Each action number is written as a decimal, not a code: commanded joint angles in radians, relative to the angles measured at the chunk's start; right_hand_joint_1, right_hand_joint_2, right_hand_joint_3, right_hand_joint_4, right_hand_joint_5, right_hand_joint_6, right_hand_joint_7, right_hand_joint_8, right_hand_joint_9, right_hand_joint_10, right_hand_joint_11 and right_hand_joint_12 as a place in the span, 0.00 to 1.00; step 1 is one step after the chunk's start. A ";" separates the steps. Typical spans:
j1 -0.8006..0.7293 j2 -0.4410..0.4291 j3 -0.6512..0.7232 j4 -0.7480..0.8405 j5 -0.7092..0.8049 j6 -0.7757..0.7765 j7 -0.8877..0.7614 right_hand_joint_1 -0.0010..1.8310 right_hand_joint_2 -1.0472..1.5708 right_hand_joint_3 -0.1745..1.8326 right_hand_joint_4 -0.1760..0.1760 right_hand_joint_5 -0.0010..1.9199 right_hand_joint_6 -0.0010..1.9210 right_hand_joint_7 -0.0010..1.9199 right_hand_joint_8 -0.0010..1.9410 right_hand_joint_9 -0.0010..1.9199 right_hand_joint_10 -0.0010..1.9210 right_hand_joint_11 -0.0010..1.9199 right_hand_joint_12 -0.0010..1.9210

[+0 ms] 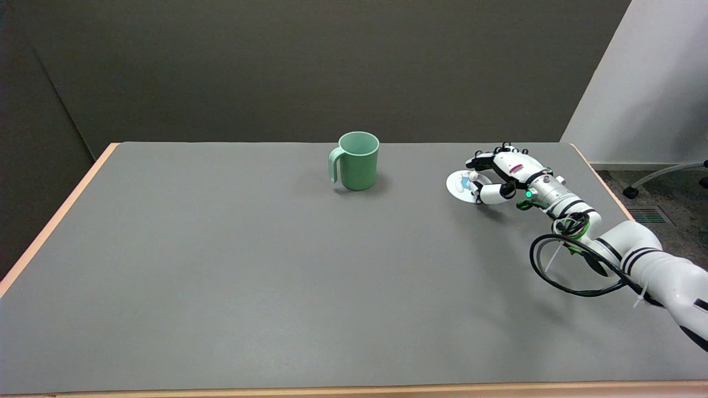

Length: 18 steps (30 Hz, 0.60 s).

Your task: Pick up the white cup lid.

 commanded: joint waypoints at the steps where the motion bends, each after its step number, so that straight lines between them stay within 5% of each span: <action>1: -0.005 0.000 -0.001 -0.011 -0.002 0.003 -0.005 0.42 0.75 0.43 0.60 0.31 0.10 0.34 0.10 0.29 0.13 0.00 0.45; 10: -0.010 -0.003 -0.001 -0.012 -0.002 0.003 -0.005 0.43 0.75 0.42 0.67 0.35 0.12 0.37 0.14 0.25 0.22 0.00 0.44; 11: -0.010 -0.003 -0.001 -0.012 -0.002 0.003 -0.005 0.43 0.73 0.49 0.67 0.36 0.11 0.36 0.16 0.23 0.27 0.00 0.46; 12: -0.010 -0.003 -0.001 -0.012 -0.002 0.004 -0.005 0.47 0.81 0.28 0.78 0.35 0.57 0.35 0.20 0.22 0.30 0.00 0.45; 13: -0.010 -0.003 -0.001 -0.012 -0.002 0.005 -0.005 0.49 0.85 0.19 0.82 0.35 0.75 0.34 0.21 0.21 0.32 0.00 0.45; 18: -0.012 -0.003 0.000 -0.012 -0.002 0.006 -0.005 0.49 0.85 0.19 0.76 0.35 0.76 0.32 0.26 0.20 0.37 0.00 0.47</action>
